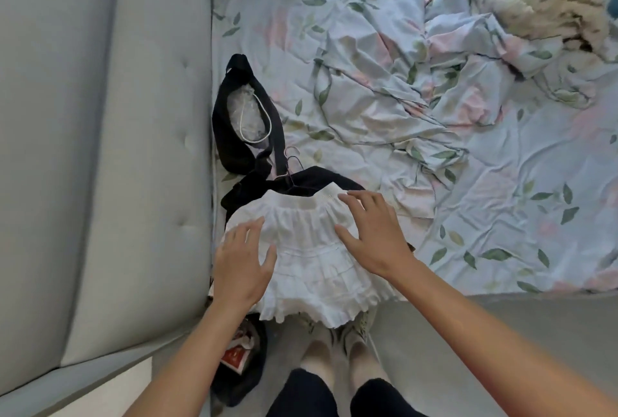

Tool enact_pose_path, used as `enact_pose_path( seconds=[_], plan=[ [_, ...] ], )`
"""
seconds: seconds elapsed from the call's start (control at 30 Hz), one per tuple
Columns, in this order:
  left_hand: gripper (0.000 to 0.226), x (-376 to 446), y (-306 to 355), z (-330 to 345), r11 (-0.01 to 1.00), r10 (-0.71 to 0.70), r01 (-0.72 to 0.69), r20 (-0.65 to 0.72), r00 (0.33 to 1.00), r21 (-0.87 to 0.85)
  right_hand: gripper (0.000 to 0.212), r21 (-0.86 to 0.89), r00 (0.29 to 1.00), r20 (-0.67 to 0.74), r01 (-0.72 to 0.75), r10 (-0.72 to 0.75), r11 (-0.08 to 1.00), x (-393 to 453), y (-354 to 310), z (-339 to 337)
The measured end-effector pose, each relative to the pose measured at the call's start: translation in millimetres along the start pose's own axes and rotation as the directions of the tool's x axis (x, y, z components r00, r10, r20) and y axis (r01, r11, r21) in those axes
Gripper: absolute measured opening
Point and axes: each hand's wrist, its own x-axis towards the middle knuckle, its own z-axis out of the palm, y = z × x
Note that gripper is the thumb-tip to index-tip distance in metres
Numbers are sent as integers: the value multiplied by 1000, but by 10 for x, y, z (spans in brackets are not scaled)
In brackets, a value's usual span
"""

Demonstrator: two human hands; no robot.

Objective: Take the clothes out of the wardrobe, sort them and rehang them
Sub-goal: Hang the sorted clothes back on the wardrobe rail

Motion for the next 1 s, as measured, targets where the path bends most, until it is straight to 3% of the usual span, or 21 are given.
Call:
enact_pose_path(
  seconds=[0.27, 0.47, 0.67, 0.8, 1.0],
  plan=[
    [64, 1086, -711, 1032, 998, -48, 49, 52, 997, -28, 61, -16, 978, 209, -10, 14, 1000, 943, 629, 1262],
    [69, 1878, -1043, 1477, 988, -134, 145, 168, 977, -54, 66, -94, 958, 248, -122, 141, 988, 1640, 1035, 1820],
    [62, 2098, -1136, 1792, 974, -216, 226, 214, 953, -23, 61, -150, 941, 239, -210, 241, 966, 1776, 1228, 1955],
    [58, 2093, -1175, 1877, 984, -175, 164, 179, 968, 74, 39, -124, 922, 271, -253, 278, 960, 1723, 1242, 1964],
    [40, 2052, -1166, 1904, 990, -68, 56, 94, 993, 130, 39, -73, 928, 305, -200, 213, 977, 1523, 1304, 1918]
  ],
)
